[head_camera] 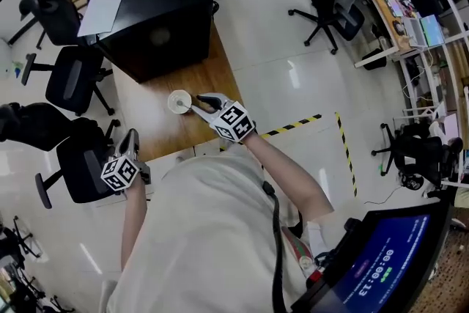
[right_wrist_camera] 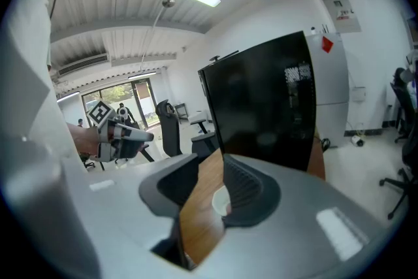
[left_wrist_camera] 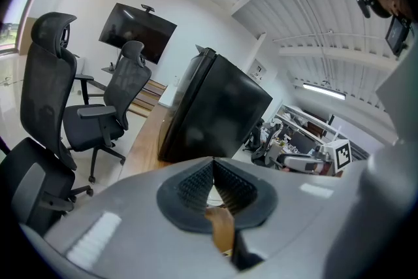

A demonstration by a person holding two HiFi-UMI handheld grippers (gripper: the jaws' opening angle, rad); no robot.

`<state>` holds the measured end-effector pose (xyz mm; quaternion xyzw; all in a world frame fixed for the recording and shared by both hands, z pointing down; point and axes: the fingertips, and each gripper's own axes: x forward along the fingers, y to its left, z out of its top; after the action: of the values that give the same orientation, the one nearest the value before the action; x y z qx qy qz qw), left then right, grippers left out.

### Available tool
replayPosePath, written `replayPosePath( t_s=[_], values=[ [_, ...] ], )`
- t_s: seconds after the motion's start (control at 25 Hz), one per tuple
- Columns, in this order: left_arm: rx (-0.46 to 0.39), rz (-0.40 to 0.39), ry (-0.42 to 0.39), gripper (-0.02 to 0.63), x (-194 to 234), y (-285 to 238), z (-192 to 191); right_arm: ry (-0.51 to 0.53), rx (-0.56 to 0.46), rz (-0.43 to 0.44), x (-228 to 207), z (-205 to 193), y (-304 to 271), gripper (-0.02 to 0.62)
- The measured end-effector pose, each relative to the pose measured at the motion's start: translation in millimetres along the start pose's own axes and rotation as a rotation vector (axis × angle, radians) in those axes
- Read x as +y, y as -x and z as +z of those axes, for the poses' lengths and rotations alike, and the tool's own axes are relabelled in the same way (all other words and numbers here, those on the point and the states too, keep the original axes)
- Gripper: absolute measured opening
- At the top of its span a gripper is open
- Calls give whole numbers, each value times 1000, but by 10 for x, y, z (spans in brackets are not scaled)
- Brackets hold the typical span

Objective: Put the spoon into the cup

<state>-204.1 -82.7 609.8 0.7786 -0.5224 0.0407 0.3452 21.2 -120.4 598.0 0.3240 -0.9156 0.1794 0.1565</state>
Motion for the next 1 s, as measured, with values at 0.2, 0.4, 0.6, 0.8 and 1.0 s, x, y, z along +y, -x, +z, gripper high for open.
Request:
replayPosePath(
  t_s=[0.2,0.4,0.6,0.8,1.0],
  values=[
    [15,-9,-2,0,16,-32,-55,-12,12,-11,-14,-92,-23,121],
    [21,-20,-11,0,-30,-59,-64,-23,24,-25,-53,-164,0,121],
    [23,-25,-32,0,-99,-78,-31,-34,18,-34,-78,-207,83,121],
    [19,-30,-34,0,-170,-81,3,-43,17,-51,-108,-180,118,121],
    [26,-25,-37,0,-235,-76,-63,-52,3,-52,-123,-146,128,121]
  ],
)
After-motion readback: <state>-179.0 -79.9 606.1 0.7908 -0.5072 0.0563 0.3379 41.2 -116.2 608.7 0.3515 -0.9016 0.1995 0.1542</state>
